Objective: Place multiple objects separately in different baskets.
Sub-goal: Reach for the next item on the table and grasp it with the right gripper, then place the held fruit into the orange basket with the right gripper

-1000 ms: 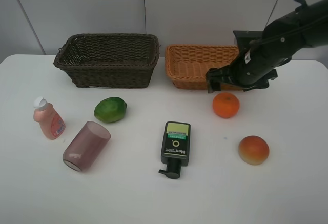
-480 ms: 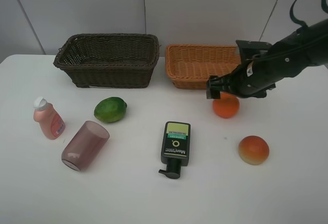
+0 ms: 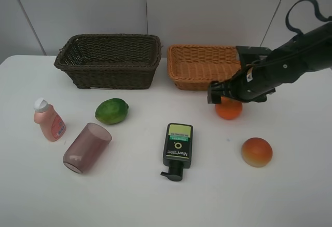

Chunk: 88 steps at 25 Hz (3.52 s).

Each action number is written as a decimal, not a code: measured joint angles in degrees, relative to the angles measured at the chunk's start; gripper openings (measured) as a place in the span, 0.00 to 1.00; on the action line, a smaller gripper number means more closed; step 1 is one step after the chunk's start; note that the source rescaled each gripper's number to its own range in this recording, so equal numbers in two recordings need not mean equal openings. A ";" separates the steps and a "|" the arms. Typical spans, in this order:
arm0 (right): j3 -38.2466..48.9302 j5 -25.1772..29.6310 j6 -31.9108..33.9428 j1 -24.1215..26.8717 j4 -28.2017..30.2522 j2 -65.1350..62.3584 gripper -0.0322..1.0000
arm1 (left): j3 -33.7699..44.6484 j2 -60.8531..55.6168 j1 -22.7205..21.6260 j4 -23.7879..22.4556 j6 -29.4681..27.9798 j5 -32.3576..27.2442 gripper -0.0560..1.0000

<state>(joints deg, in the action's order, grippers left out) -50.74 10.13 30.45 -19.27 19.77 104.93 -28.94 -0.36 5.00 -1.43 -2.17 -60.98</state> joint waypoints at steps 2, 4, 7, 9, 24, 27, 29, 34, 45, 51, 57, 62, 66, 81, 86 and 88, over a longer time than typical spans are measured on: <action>0.00 -0.35 0.00 0.00 0.12 0.39 0.97 | 0.00 0.00 0.00 0.00 0.00 0.00 1.00; 0.00 -0.55 0.00 0.16 0.12 1.01 0.97 | 0.00 0.00 0.00 0.00 0.00 0.00 1.00; 0.10 -0.55 0.00 0.74 0.18 2.37 0.97 | 0.00 0.00 0.00 0.00 0.00 0.00 1.00; 0.12 -0.45 0.00 1.00 0.42 3.01 0.97 | 0.00 0.00 0.00 0.00 0.00 0.00 1.00; 0.12 -4.27 0.05 1.15 1.57 6.49 0.61 | 0.00 0.00 0.00 0.00 0.00 0.00 1.00; 0.12 -4.31 0.05 1.15 1.64 6.60 0.34 | 0.00 0.00 0.00 0.00 0.00 0.00 1.00; 0.12 -4.26 0.05 1.15 1.70 6.60 0.34 | 0.00 0.00 0.00 0.00 0.00 0.00 1.00; 0.12 -4.26 0.05 1.15 1.70 6.60 0.34 | 0.00 0.00 0.00 0.00 0.00 0.00 1.00; -0.47 3.98 0.05 1.15 1.70 1.61 0.34 | 0.00 0.00 0.00 0.00 0.00 0.00 1.00; -2.29 17.75 -0.05 1.15 1.70 -4.34 0.34 | 0.00 0.00 0.00 0.00 0.00 0.00 1.00; -10.41 34.11 -7.43 1.28 -2.65 -4.93 0.34 | 0.00 0.00 0.00 0.00 0.00 0.00 1.00; -21.31 41.83 -16.11 2.70 -10.59 -2.80 0.33 | 0.00 0.00 0.00 0.00 0.00 0.00 1.00; -32.46 48.07 -18.76 3.30 -11.97 2.78 0.33 | 0.00 0.00 0.00 0.00 0.00 0.00 1.00; -64.04 48.90 -19.44 4.68 -10.76 27.79 0.33 | 0.00 0.00 0.00 0.00 0.00 0.00 1.00; -64.11 45.29 -19.39 4.72 -10.64 31.46 0.33 | 0.00 0.00 0.00 0.00 0.00 0.00 1.00; -64.11 44.65 -19.32 4.72 -10.64 31.83 0.33 | 0.00 0.00 0.00 0.00 0.00 0.00 1.00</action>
<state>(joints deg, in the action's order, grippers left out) -114.85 54.79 11.13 -14.55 9.13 136.76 -28.94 -0.36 5.00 -1.43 -2.17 -60.98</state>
